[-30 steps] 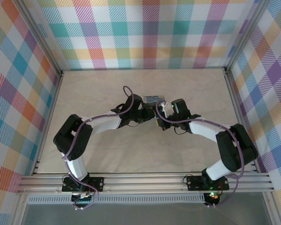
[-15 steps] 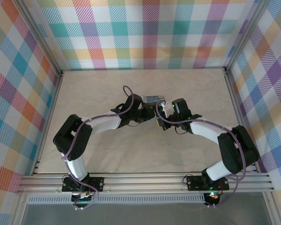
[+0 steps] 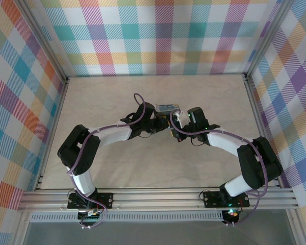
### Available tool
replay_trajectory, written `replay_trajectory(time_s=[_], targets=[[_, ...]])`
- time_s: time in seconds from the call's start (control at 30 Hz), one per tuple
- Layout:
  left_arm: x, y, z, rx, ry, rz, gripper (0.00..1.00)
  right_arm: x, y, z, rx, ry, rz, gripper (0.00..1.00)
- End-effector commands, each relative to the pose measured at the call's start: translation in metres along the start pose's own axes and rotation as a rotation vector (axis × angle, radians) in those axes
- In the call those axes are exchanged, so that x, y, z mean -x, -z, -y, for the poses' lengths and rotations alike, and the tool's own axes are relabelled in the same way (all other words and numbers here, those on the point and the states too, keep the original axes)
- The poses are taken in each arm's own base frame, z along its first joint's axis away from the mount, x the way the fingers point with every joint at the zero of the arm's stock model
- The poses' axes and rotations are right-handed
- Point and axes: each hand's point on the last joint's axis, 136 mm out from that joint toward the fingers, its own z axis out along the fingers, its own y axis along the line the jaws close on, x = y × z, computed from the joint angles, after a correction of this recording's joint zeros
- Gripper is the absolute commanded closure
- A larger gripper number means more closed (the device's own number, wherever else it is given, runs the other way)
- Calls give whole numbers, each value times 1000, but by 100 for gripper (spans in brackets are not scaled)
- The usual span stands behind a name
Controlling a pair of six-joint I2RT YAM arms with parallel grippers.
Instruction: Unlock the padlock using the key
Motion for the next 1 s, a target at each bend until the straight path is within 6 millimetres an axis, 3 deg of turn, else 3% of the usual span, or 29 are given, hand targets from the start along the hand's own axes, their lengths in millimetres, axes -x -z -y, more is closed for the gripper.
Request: replay_trajectory(time_s=[0.0,0.53,0.8,0.97], targets=[[-13,6,15,-55,-18,-52,86,61,17,-29,122,109,196,100],[-12,6,17,-57,-12,-53,86,53,7,-15,61,148,181,100],[-13,3,14,-51,-8,-56,86,71,20,-37,167,115,239,100],[-14,3,13,-51,-8,-56,86,72,22,-43,211,74,220,100]])
